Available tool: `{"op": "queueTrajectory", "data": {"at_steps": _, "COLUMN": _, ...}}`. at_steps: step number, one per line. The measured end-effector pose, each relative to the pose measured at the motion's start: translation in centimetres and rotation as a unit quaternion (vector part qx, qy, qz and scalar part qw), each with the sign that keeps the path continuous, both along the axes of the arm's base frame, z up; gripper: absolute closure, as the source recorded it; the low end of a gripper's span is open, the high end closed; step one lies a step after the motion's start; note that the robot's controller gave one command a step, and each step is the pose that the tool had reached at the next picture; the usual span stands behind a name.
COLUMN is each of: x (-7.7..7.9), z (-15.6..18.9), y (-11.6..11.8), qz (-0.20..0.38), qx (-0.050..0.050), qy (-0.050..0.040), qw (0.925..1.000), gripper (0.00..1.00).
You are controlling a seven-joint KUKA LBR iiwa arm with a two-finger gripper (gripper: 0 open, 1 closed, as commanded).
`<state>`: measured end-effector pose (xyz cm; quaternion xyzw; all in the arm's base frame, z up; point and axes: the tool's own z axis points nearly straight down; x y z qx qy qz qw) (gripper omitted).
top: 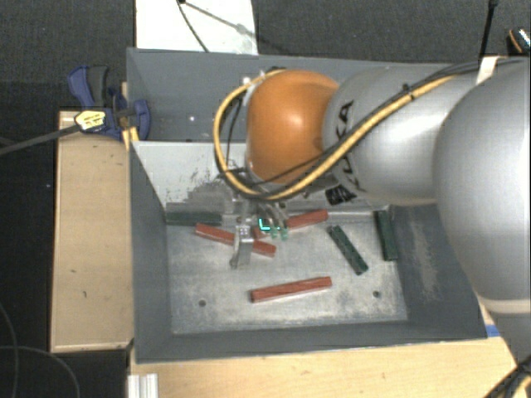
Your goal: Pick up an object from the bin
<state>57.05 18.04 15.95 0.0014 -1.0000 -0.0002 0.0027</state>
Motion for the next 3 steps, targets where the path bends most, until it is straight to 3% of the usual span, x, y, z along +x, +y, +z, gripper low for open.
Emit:
{"op": "queueTrajectory", "data": {"at_steps": 1, "x": 1.85, "z": -9.38, "y": -2.33, "qz": -0.014, "qx": -0.001, "qy": -0.0006, "qw": 0.9999, "gripper": 0.0}}
{"op": "queueTrajectory", "data": {"at_steps": 3, "x": 1.94, "z": -9.24, "y": -2.28, "qz": -0.021, "qx": 0.001, "qy": -0.0028, "qw": 0.9998, "gripper": 0.0}}
